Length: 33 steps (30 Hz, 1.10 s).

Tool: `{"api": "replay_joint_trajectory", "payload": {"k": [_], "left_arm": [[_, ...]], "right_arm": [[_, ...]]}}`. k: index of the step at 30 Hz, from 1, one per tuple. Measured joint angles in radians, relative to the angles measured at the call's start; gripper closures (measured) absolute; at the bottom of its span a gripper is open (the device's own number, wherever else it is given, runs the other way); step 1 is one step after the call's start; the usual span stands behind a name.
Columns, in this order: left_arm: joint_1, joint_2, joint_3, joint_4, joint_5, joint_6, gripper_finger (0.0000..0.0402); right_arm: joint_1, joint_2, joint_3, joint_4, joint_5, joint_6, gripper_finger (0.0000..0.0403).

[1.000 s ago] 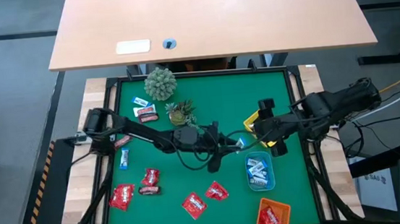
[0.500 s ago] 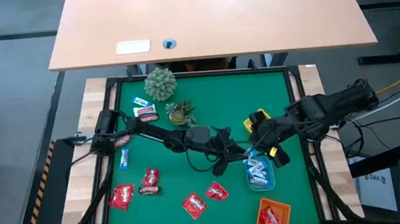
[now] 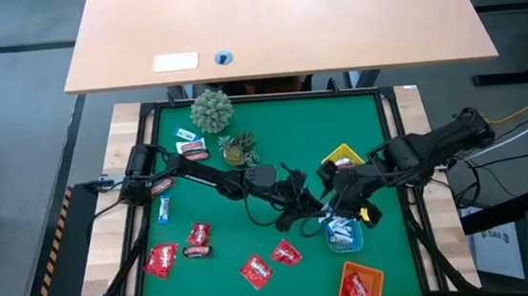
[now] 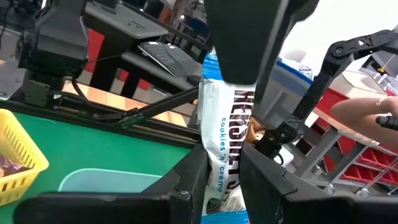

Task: Sort candy
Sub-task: Put the white chocolate into the blue bin

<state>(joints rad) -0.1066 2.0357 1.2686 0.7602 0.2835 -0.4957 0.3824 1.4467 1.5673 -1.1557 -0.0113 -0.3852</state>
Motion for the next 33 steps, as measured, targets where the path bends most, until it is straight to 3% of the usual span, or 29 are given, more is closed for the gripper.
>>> {"api": "replay_joint_trajectory", "payload": {"k": [7, 26, 33], "left_arm": [[0.0, 0.0, 0.0, 0.009, 0.0, 0.0, 0.0319], [-0.001, 0.0, 0.0, 0.012, 0.02, 0.0, 0.0319], [-0.002, 0.0, 0.0, 0.012, 0.019, 0.001, 0.0319]], "right_arm": [[-0.003, 0.036, 0.0, -0.001, 0.003, -0.048, 0.0162], [-0.003, 0.043, 0.0, -0.05, 0.018, -0.053, 0.0367], [-0.003, 0.043, 0.0, -0.053, 0.018, -0.052, 0.0384]]}}
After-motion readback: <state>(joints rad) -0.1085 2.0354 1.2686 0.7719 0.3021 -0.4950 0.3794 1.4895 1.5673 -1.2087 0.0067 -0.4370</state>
